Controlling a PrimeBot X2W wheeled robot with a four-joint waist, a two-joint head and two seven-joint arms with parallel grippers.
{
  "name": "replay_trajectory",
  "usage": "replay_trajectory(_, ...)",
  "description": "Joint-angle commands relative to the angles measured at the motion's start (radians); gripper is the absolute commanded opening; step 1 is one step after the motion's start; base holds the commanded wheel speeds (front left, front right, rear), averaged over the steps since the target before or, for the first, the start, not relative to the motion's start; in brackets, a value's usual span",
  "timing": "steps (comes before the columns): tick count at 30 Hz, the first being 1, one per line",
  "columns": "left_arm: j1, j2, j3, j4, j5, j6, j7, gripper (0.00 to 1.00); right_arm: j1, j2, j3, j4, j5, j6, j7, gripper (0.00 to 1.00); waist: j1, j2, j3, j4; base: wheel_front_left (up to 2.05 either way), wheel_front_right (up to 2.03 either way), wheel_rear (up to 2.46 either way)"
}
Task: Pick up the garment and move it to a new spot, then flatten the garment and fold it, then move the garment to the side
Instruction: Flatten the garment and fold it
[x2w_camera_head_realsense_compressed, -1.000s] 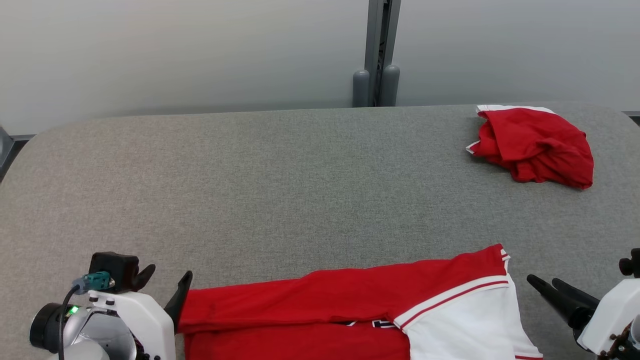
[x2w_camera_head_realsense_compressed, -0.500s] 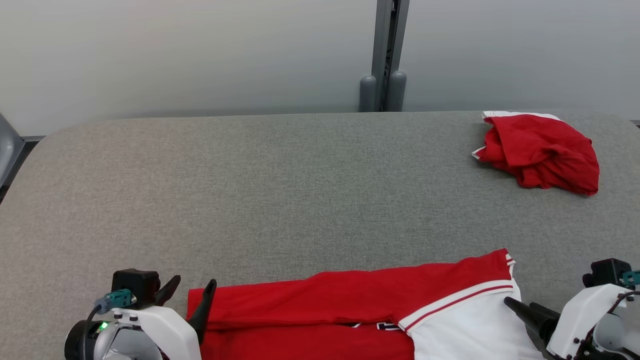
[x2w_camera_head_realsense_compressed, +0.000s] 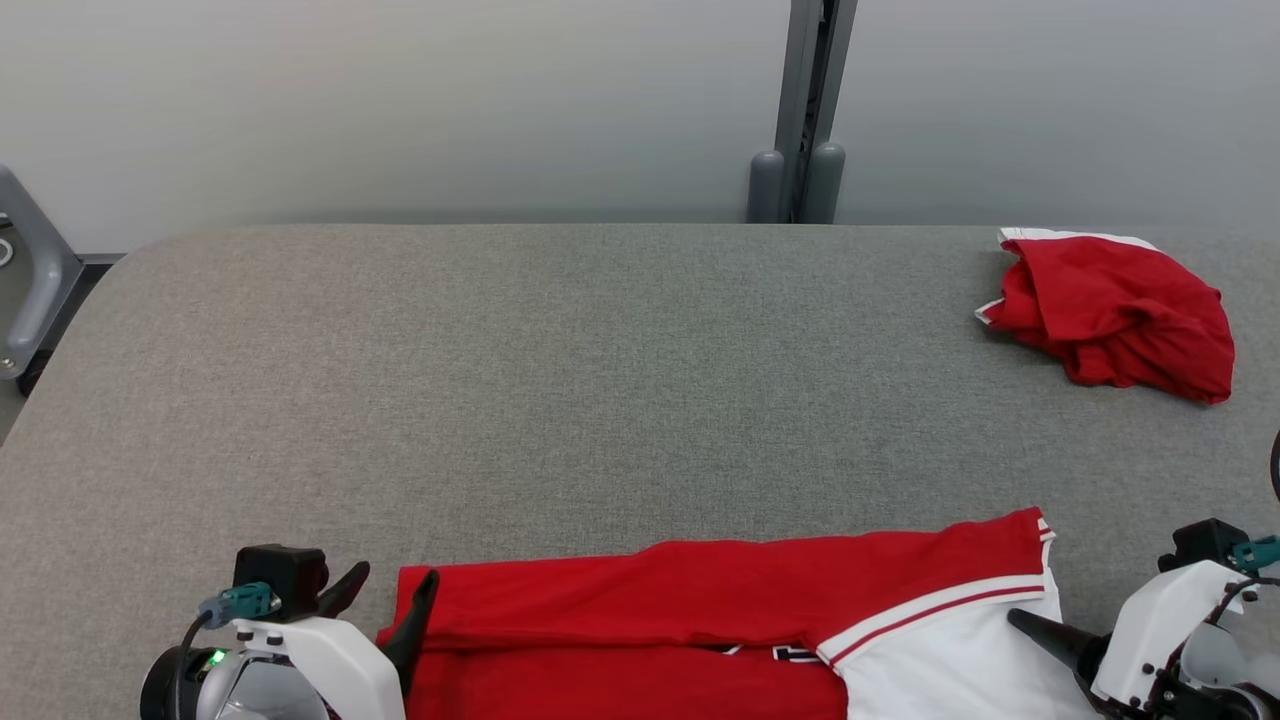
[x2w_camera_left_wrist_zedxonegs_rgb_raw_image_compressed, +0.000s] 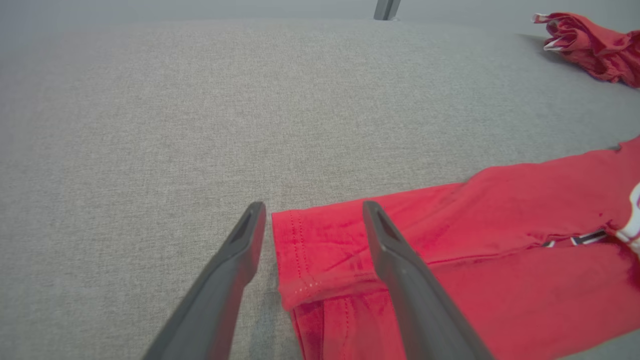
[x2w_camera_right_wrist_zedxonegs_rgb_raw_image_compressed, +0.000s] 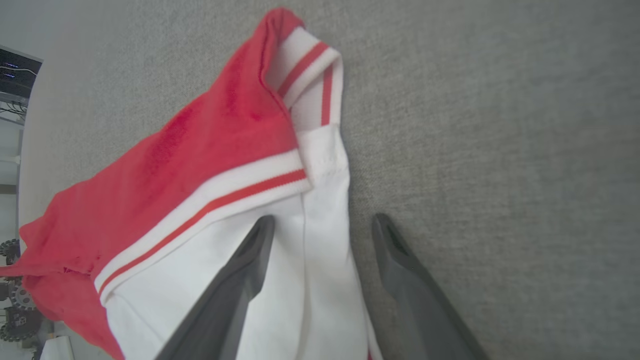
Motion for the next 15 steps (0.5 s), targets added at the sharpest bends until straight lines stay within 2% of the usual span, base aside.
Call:
replay_trajectory(1, -0.018, -0.002, 0.004, 0.009, -0.002, -0.004, -0.004, 1.0, 0.034, 0.04, 0.023, 0.001, 0.017, -0.006, 0.04, 1.0, 0.0, -0.0001, 0.005, 0.002, 0.0, 0.0, 0.0)
replay_trajectory(6, -0.026, -0.006, 0.005, 0.02, 0.003, -0.011, -0.005, 1.0, 0.018, 0.073, 0.025, -0.013, 0.025, -0.005, 0.083, 1.0, 0.0, -0.0001, 0.019, 0.003, 0.0, 0.0, 0.0)
replay_trajectory(7, -0.029, -0.007, 0.004, 0.022, 0.005, -0.014, -0.004, 1.0, 0.017, 0.08, 0.026, -0.014, 0.028, -0.003, 0.096, 0.96, 0.0, -0.0001, 0.02, 0.004, 0.0, 0.0, 0.0)
replay_trajectory(8, -0.033, -0.008, 0.004, 0.024, 0.006, -0.016, -0.003, 1.0, 0.016, 0.084, 0.027, -0.015, 0.028, -0.003, 0.106, 0.78, 0.0, -0.0001, 0.021, 0.004, 0.0, 0.0, 0.0)
replay_trajectory(9, -0.036, -0.008, 0.003, 0.027, 0.007, -0.017, -0.003, 1.0, 0.012, 0.089, 0.027, -0.015, 0.026, -0.002, 0.114, 0.51, 0.0, -0.0001, 0.021, 0.005, 0.0, 0.0, 0.0)
replay_trajectory(10, -0.039, -0.009, 0.003, 0.029, 0.007, -0.019, -0.002, 1.0, 0.005, 0.093, 0.027, -0.014, 0.025, -0.002, 0.121, 0.4, 0.0, -0.0001, 0.022, 0.006, 0.0, 0.0, 0.0)
replay_trajectory(12, -0.041, -0.009, 0.002, 0.035, 0.009, -0.022, -0.002, 1.0, -0.008, 0.096, 0.026, -0.021, 0.023, -0.001, 0.119, 0.0, 0.0, -0.0001, 0.021, 0.008, 0.0, 0.0, 0.0)
replay_trajectory(15, -0.041, -0.011, 0.002, 0.04, 0.008, -0.026, -0.005, 1.0, -0.025, 0.07, 0.015, -0.04, 0.023, -0.002, 0.096, 0.0, 0.0, -0.0001, 0.019, 0.008, 0.0, 0.0, 0.0)
